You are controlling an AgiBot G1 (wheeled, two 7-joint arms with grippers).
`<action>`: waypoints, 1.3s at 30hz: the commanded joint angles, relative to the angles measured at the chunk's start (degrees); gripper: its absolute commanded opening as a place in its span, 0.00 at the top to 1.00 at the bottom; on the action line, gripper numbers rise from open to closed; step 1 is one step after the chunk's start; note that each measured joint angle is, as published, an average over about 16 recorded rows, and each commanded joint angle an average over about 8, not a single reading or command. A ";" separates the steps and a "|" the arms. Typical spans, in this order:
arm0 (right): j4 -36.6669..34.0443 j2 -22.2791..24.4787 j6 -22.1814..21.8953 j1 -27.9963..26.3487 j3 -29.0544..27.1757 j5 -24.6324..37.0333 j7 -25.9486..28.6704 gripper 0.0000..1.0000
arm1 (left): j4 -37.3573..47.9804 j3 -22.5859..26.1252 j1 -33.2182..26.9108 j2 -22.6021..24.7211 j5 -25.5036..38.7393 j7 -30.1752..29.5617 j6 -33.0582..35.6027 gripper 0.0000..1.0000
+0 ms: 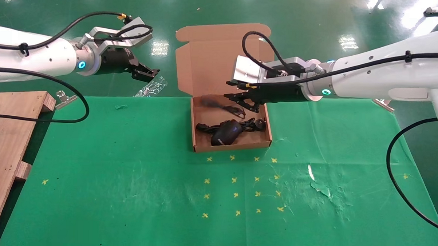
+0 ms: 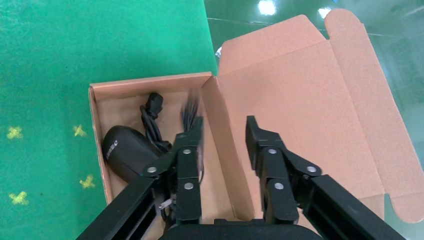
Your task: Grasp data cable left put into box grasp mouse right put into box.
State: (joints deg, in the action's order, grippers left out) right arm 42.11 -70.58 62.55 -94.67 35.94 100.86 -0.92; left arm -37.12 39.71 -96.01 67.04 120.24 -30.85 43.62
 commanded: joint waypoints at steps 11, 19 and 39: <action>3.79 4.16 2.74 3.66 -2.32 -6.70 1.32 0.00 | -0.11 0.02 0.07 0.06 0.01 -0.03 0.05 0.00; 7.96 8.89 5.81 8.09 -4.97 -14.57 2.88 0.00 | -0.11 0.02 0.07 0.06 0.01 -0.03 0.05 0.00; 18.40 20.73 13.51 19.20 -11.61 -34.30 6.78 0.00 | -9.98 -6.45 9.44 -8.69 -21.37 5.46 11.49 0.00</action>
State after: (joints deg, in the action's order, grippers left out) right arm 60.50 -49.86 76.05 -75.48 24.34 66.57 5.86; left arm -47.09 33.27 -86.58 58.36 98.90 -25.40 55.10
